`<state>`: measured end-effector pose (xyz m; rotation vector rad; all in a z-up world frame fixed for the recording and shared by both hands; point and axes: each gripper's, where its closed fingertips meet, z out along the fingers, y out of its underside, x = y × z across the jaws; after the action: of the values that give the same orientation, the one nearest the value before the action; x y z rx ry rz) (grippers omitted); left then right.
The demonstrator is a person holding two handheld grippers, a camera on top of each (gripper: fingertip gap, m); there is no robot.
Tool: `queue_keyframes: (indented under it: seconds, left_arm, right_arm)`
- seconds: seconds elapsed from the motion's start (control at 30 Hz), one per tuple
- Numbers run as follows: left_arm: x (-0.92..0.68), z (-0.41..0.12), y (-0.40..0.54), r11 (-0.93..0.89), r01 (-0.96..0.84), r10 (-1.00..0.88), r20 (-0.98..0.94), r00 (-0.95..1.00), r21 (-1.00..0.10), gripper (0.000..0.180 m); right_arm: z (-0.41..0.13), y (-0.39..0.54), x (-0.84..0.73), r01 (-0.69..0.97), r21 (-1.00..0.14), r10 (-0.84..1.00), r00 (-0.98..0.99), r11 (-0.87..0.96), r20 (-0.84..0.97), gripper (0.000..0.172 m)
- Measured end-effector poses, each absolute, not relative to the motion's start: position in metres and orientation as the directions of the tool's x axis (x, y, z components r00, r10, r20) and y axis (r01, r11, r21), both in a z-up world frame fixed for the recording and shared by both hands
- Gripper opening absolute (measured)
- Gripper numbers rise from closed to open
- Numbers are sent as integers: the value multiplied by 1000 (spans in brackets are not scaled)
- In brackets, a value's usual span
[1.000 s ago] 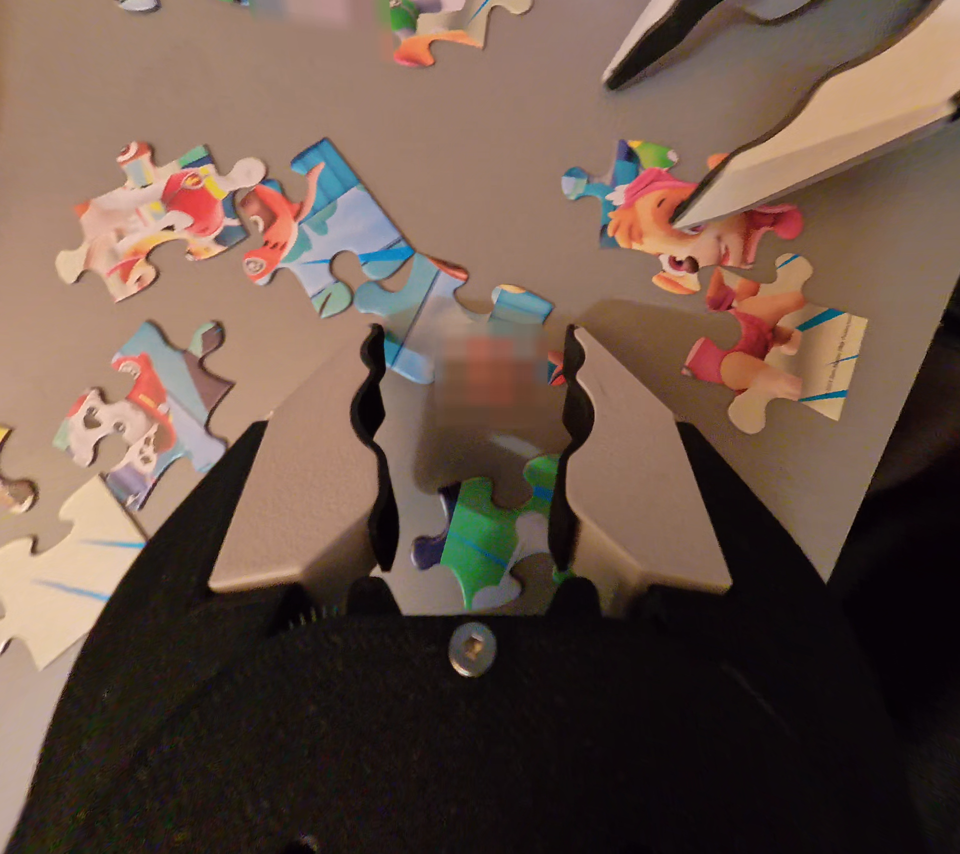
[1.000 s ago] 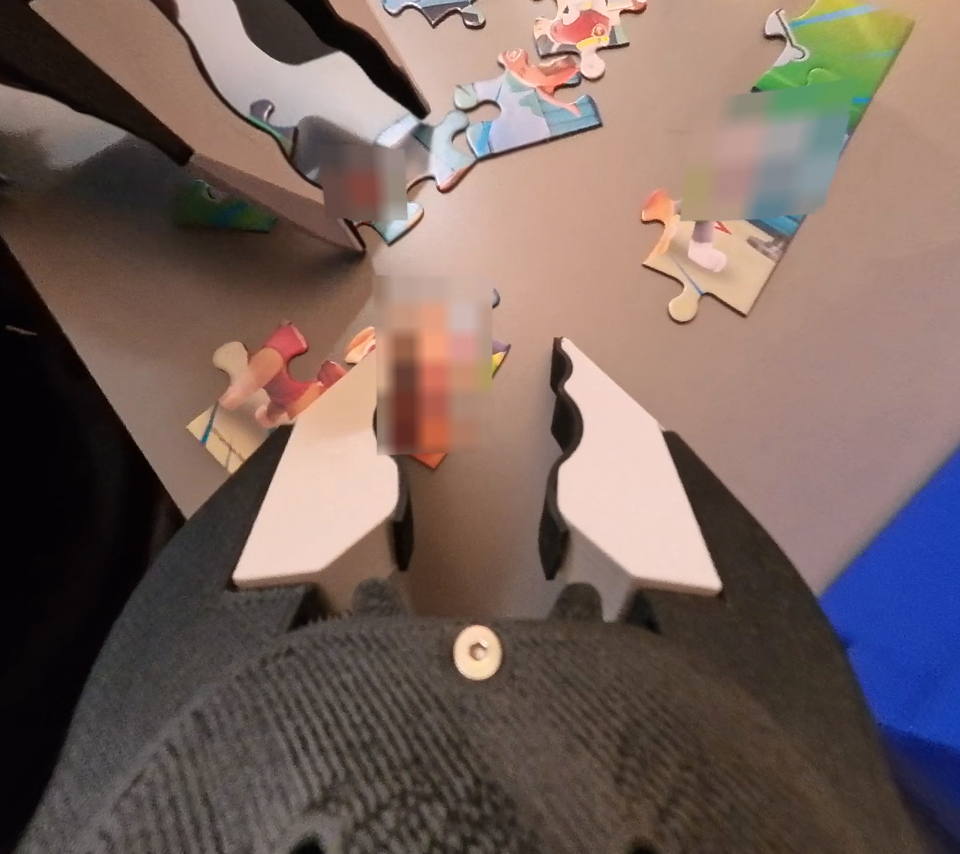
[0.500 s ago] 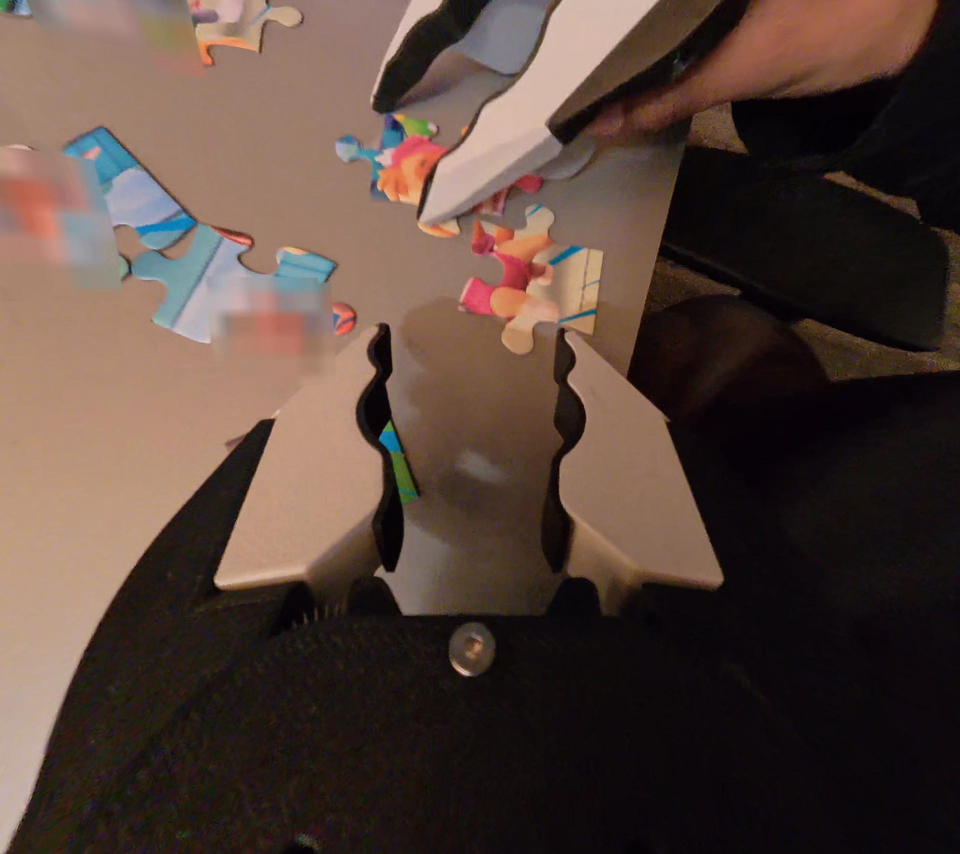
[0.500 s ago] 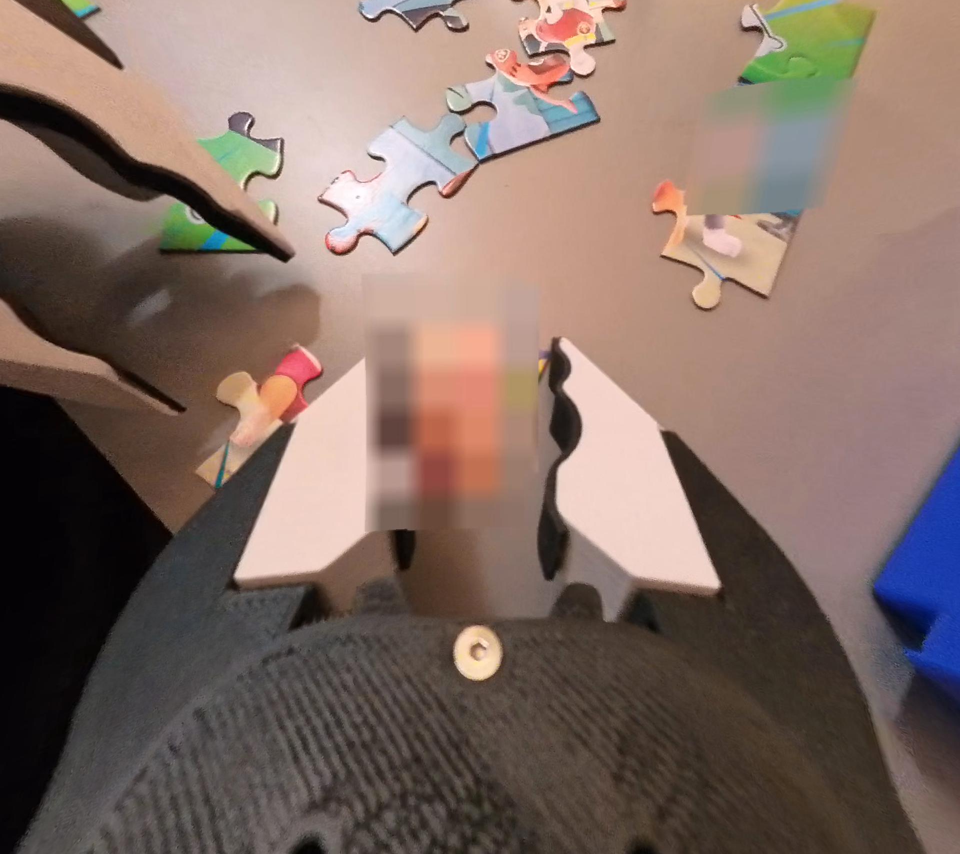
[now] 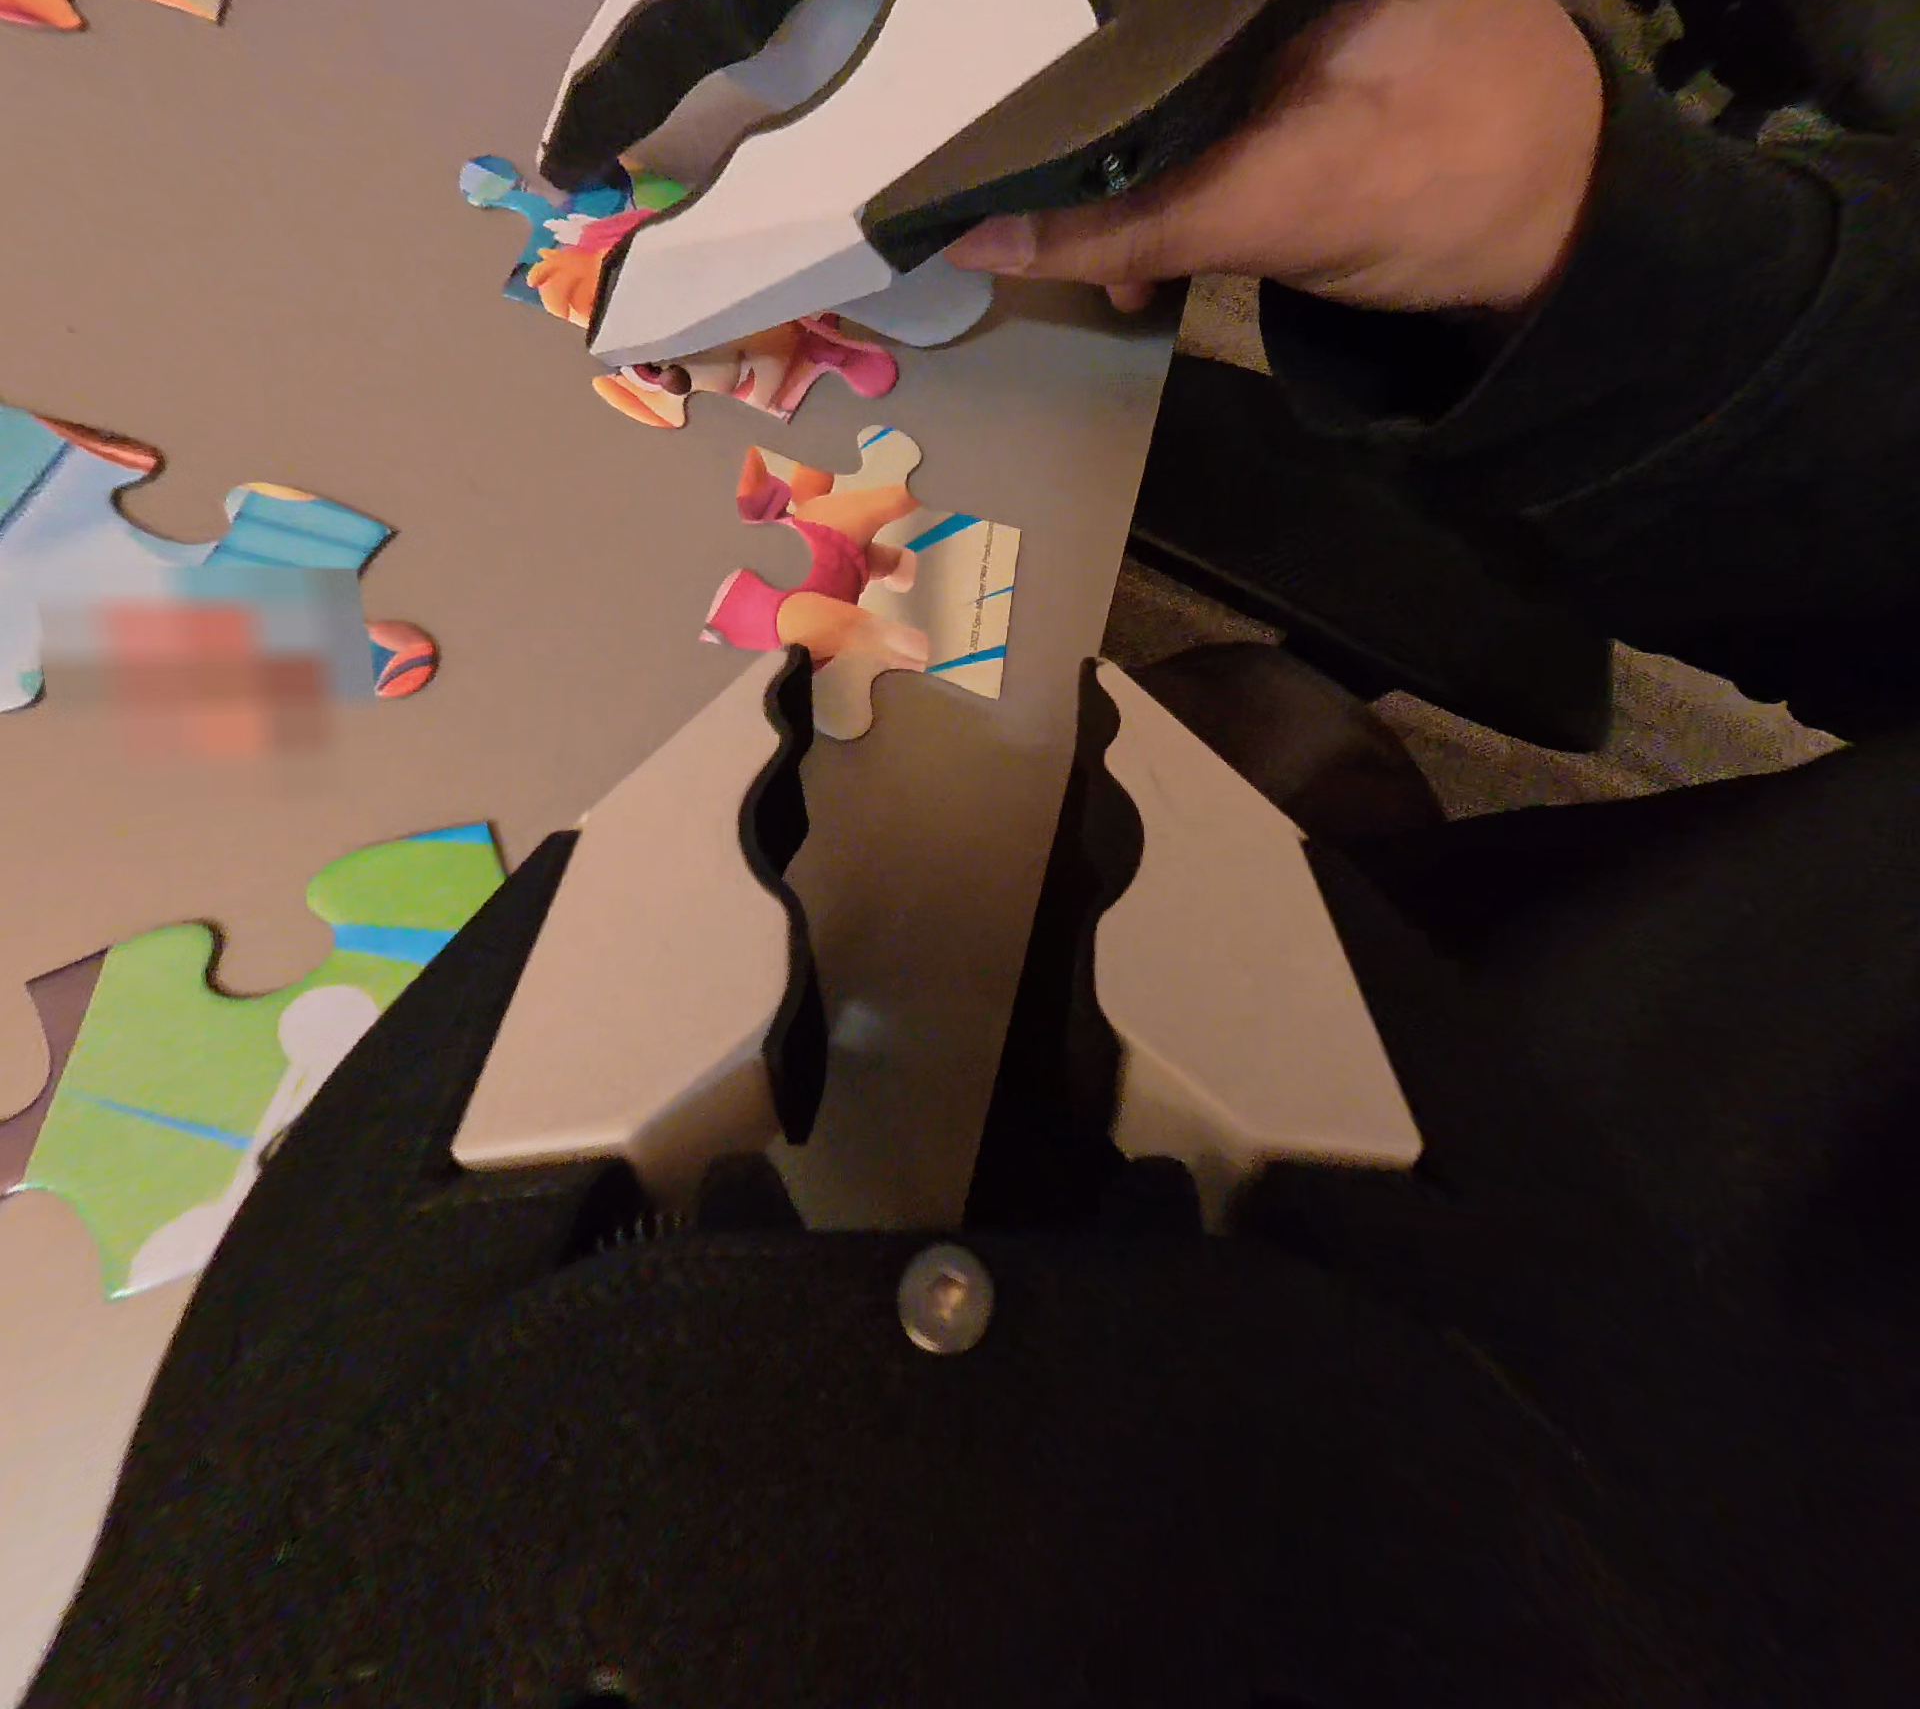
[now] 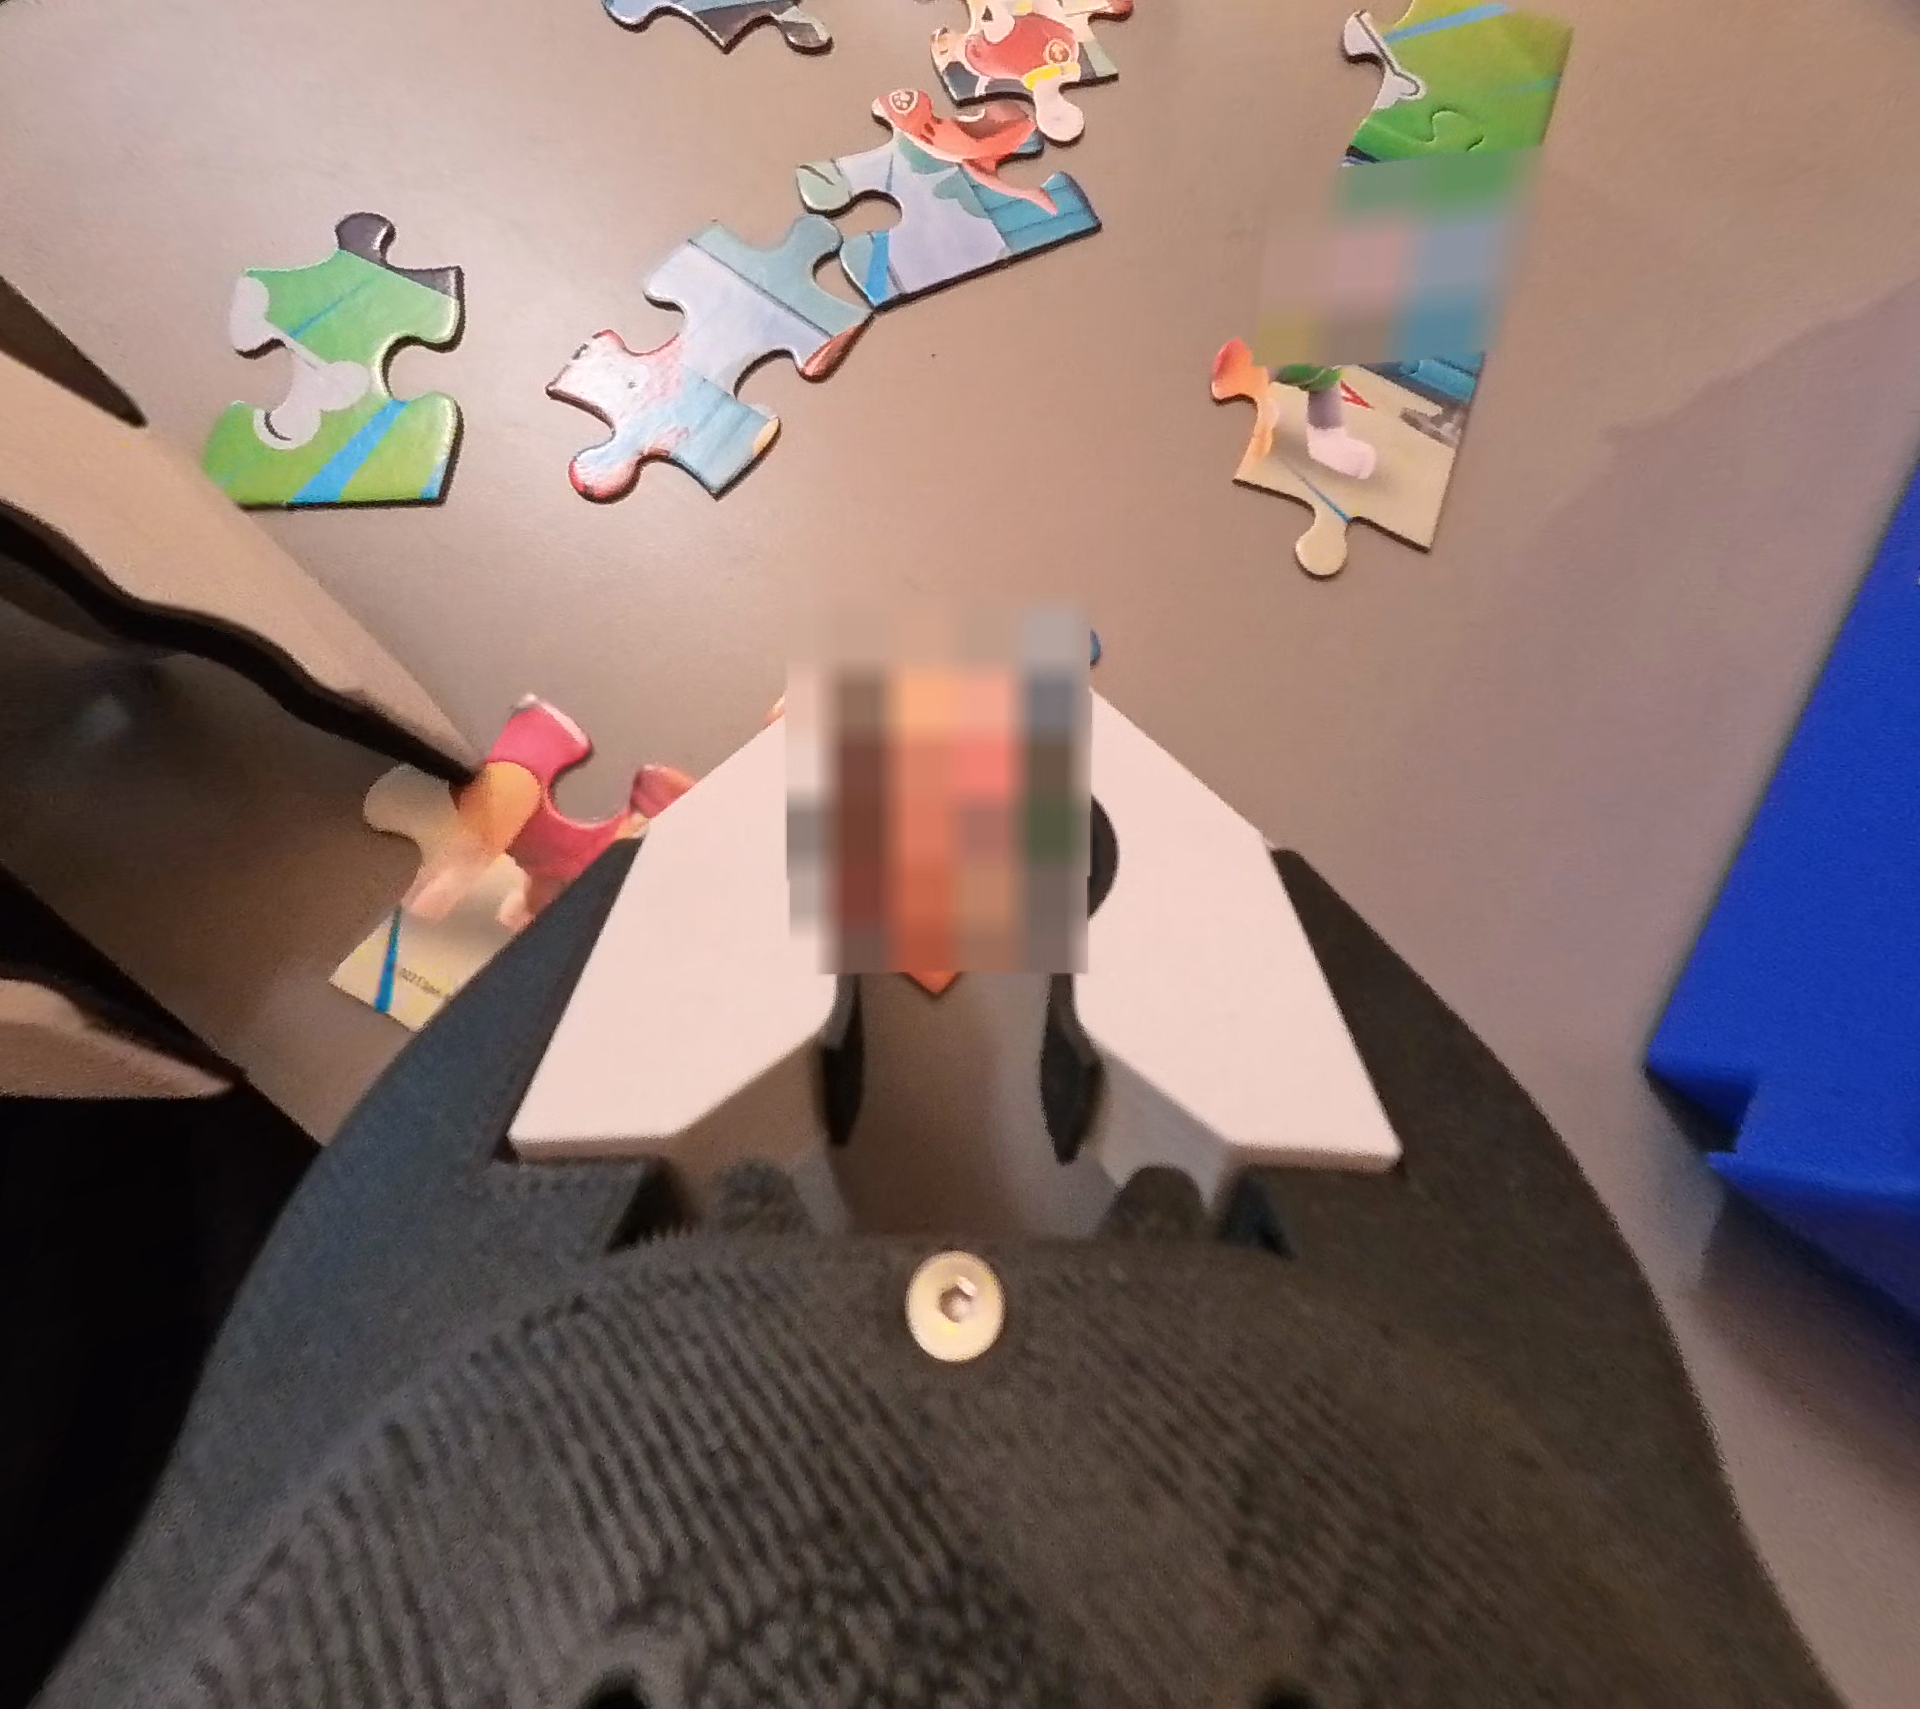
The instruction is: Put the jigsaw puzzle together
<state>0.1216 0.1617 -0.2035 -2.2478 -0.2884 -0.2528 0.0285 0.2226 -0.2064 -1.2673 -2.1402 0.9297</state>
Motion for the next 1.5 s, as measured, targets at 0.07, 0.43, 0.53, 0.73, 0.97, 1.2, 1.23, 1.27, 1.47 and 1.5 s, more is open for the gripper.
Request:
queue_keyframes:
  seconds: [0.07, 0.43, 0.53, 0.73, 0.97, 1.2, 1.23, 1.27, 1.47, 1.5]
  left_arm:
    - [122, -204, 167, -622, 292, 123, 278, 953, -726, 47]
    - [122, -203, 181, -621, 300, 120, 290, 949, -725, 47]
    - [125, -203, 185, -624, 298, 106, 299, 948, -723, 47]
    - [131, -202, 184, -623, 310, 92, 326, 941, -718, 49]
    - [152, -194, 188, -611, 395, 23, 484, 875, -686, 52]
    - [151, -192, 194, -607, 300, 6, 374, 928, -735, 52]
    - [147, -190, 192, -600, 297, 18, 358, 933, -743, 52]
    - [142, -189, 190, -598, 296, 31, 347, 937, -745, 52]
    - [138, -198, 184, -617, 308, 48, 356, 933, -724, 53]
    - [141, -200, 186, -622, 306, 36, 364, 931, -721, 53]
  right_arm:
    - [-205, 225, 29, 563, -758, 892, -449, 330, 55, 40]
    - [-184, 239, 73, 523, -799, 892, -451, 297, 37, 54]
    - [-187, 216, 99, 478, -813, 849, -527, 333, 38, 53]
    - [-203, 206, 117, 455, -778, 828, -542, 434, 145, 56]
    - [-208, 232, 129, 606, -708, 869, -494, 364, 24, 63]
    - [-198, 227, 129, 556, -749, 859, -510, 360, 34, 61]
    - [-202, 222, 127, 560, -738, 851, -523, 376, 37, 61]
    - [-207, 219, 127, 566, -728, 844, -536, 388, 33, 61]
    - [-208, 214, 136, 573, -720, 824, -566, 392, -2, 46]
    - [-209, 214, 140, 573, -716, 822, -570, 399, 3, 45]
